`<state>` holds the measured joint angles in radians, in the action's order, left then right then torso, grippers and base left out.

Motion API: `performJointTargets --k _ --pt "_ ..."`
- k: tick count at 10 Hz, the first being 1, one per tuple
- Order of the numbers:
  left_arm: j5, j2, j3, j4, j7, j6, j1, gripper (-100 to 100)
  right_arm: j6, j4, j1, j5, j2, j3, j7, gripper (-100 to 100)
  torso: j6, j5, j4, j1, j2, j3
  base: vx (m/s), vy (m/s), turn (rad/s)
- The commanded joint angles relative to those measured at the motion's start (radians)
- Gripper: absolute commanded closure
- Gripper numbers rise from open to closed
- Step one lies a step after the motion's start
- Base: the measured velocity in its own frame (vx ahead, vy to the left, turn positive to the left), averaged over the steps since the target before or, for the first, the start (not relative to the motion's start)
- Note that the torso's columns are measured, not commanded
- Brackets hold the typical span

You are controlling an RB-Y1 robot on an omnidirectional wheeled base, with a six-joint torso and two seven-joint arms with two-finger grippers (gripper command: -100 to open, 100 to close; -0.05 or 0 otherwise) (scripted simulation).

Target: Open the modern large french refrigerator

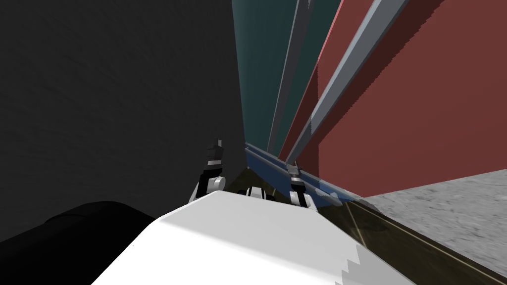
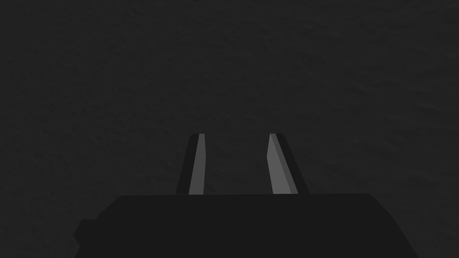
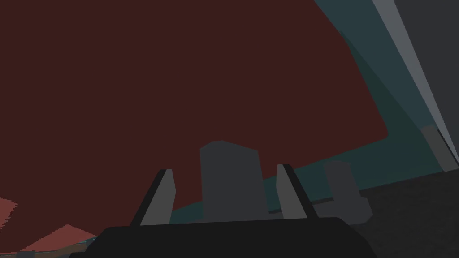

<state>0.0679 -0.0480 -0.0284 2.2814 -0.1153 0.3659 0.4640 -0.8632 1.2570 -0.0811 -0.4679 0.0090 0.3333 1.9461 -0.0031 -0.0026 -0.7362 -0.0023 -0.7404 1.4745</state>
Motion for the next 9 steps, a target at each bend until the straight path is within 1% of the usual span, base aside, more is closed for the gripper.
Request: performJointTargets --k 1,3,7,8,9 --pt "0.000 0.000 0.000 0.000 0.000 0.000 0.000 0 -0.005 -0.005 0.008 -0.024 -0.034 -0.052 -0.059 100 0.001 0.000 -0.001 0.000 -0.007 -0.005 -0.275 -0.133 0.136" --pt "0.000 0.000 0.000 0.000 0.000 0.000 0.000 0 -0.010 -0.011 0.017 -0.038 -0.058 -0.085 -0.096 100 0.005 0.003 -0.003 0.005 -0.002 -0.002 -0.231 -0.082 0.107" --pt "0.000 0.000 0.000 0.000 0.000 0.000 0.000 0 -0.019 -0.021 0.033 -0.067 -0.108 -0.150 -0.170 100 0.001 0.003 -0.003 0.003 0.001 0.001 -0.216 -0.099 0.094" --pt "0.000 0.000 0.000 0.000 0.000 0.000 0.000 0 -0.021 -0.032 0.033 -0.060 -0.101 -0.134 -0.153 100 0.000 0.003 -0.003 0.006 0.002 0.001 -0.099 -0.034 0.022" --pt "0.000 0.000 0.000 0.000 0.000 0.000 0.000 0 -0.041 -0.036 0.035 -0.074 -0.118 -0.170 -0.184 100 0.002 0.005 -0.003 0.009 0.007 0.004 -0.141 -0.078 0.132"
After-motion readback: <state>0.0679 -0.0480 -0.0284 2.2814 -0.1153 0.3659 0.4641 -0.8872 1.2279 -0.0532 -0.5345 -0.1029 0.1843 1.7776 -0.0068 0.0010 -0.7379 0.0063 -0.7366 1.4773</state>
